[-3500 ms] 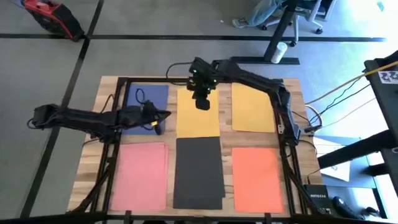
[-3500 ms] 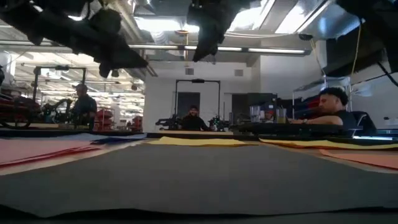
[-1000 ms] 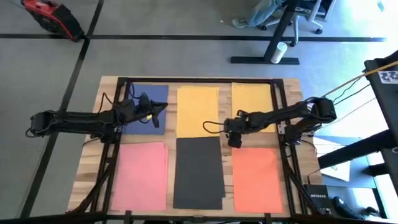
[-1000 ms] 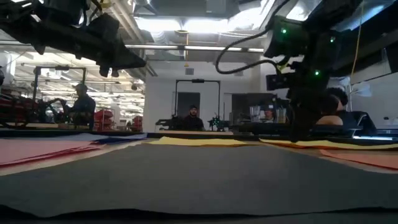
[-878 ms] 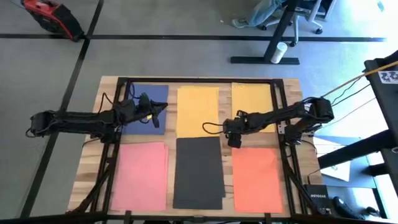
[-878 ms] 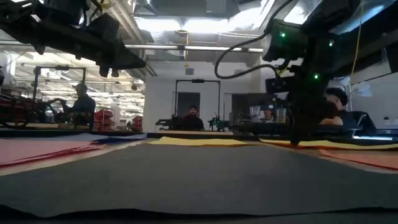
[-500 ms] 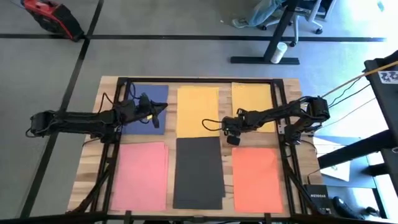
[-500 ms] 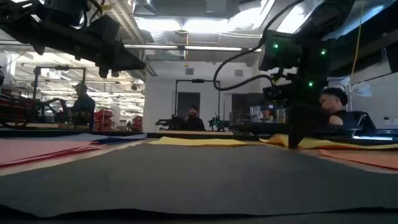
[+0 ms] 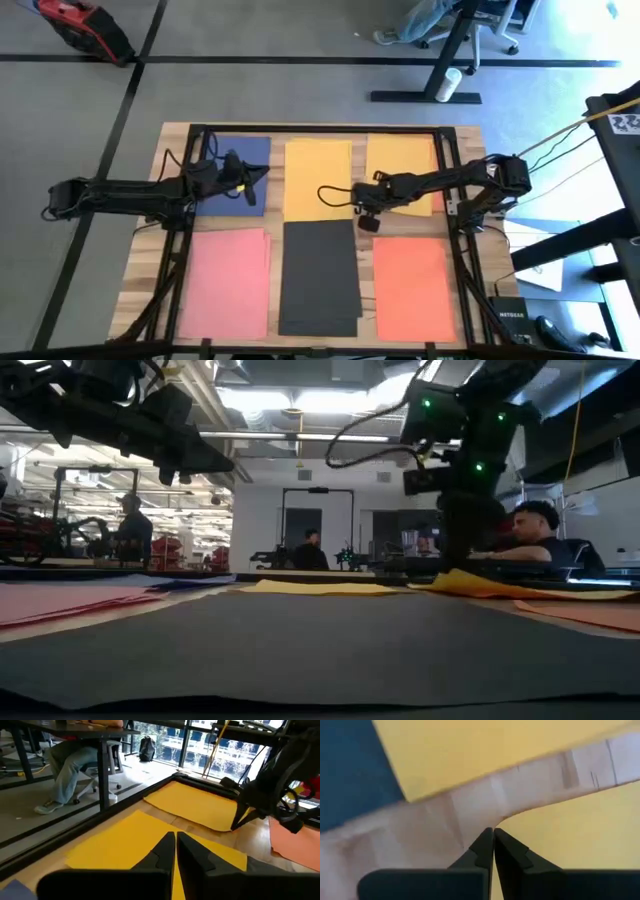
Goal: Organize paper
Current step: Stack the yellow paper on top of the other yellow paper
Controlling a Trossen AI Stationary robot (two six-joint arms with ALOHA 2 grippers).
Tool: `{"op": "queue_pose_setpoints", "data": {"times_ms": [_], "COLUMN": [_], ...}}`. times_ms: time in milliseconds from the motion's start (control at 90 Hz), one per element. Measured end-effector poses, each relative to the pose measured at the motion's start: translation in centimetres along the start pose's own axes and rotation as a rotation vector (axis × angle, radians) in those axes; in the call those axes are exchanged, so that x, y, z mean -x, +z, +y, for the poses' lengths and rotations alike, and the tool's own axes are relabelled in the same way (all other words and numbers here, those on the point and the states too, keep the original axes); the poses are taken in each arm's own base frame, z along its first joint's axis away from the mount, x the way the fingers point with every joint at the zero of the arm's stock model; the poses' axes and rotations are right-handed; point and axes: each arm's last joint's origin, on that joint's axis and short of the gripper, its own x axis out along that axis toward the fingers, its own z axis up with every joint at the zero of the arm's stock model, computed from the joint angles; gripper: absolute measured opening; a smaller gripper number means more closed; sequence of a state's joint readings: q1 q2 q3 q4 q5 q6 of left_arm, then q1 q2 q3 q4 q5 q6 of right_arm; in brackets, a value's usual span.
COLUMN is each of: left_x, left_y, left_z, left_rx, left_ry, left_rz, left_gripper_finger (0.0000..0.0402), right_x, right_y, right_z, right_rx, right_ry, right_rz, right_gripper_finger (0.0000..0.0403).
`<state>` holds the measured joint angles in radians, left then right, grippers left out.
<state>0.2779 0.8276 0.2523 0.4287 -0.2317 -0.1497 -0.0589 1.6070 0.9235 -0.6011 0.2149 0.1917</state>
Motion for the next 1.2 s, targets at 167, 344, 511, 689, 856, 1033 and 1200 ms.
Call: {"op": "queue_pose_setpoints", "data": {"times_ms": [167, 344, 511, 689, 856, 1033, 1200], "left_x": [0.0, 0.0, 0.0, 0.0, 0.0, 0.0, 0.0], "left_y": [0.0, 0.0, 0.0, 0.0, 0.0, 0.0, 0.0], "left_z": [0.0, 0.0, 0.0, 0.0, 0.0, 0.0, 0.0], "left_rx": [0.000, 0.005, 0.007, 0.007, 0.007, 0.007, 0.008], "left_ry": [0.000, 0.000, 0.000, -0.001, -0.001, -0.001, -0.001], "left_rz": [0.000, 0.000, -0.001, -0.001, -0.002, -0.002, -0.004], "left_gripper_finger": [0.0001, 0.0001, 0.0001, 0.0001, 0.0001, 0.0001, 0.0001], "right_x": [1.0, 2.1, 2.9, 3.5, 3.9, 3.6, 2.8], "right_y": [1.7, 3.6, 4.8, 5.8, 6.7, 7.5, 8.5], "right_z": [0.2, 0.5, 0.6, 0.6, 0.4, -0.2, 0.0], "right_rx": [0.020, 0.037, 0.063, 0.079, 0.063, 0.040, 0.042], "right_ry": [0.045, 0.125, 0.134, 0.146, 0.183, 0.192, 0.218], "right_rz": [-0.081, -0.202, -0.280, -0.364, -0.450, -0.503, -0.522], "right_gripper_finger": [0.0000, 0.0000, 0.0000, 0.0000, 0.0000, 0.0000, 0.0000]}}
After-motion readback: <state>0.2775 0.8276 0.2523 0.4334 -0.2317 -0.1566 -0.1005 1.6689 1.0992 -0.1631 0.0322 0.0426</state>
